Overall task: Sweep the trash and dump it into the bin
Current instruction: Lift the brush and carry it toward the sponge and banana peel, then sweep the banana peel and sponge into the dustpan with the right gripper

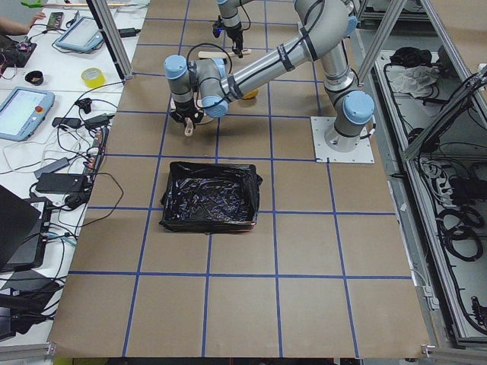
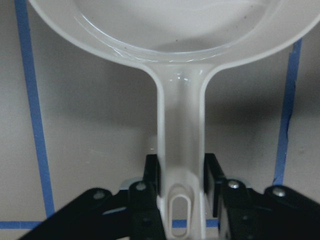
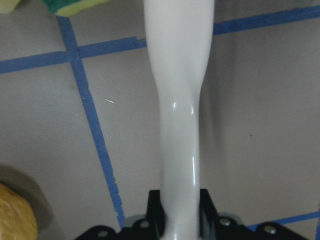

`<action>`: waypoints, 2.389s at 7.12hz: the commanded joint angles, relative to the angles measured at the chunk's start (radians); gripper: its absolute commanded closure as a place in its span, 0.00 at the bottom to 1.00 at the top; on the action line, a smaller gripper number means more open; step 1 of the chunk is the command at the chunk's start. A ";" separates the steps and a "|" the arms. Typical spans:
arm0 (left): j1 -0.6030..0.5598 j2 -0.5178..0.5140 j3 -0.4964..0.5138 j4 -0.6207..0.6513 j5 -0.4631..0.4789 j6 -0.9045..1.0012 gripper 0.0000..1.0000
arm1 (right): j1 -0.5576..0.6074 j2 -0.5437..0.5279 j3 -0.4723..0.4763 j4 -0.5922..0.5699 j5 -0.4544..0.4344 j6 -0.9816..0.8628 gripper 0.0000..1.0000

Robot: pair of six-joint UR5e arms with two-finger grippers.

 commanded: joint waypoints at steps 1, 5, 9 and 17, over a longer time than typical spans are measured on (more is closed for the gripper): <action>0.000 0.003 -0.006 -0.001 0.004 -0.001 1.00 | 0.031 0.048 -0.028 -0.050 0.020 0.001 1.00; 0.000 0.017 -0.022 -0.001 0.007 -0.001 1.00 | 0.183 0.242 -0.307 -0.061 0.029 -0.001 1.00; 0.000 0.022 -0.021 -0.003 0.006 0.001 1.00 | 0.225 0.292 -0.444 -0.047 0.118 -0.114 1.00; 0.057 0.129 -0.177 -0.018 0.007 0.059 1.00 | 0.117 -0.234 0.085 0.182 -0.026 -0.062 1.00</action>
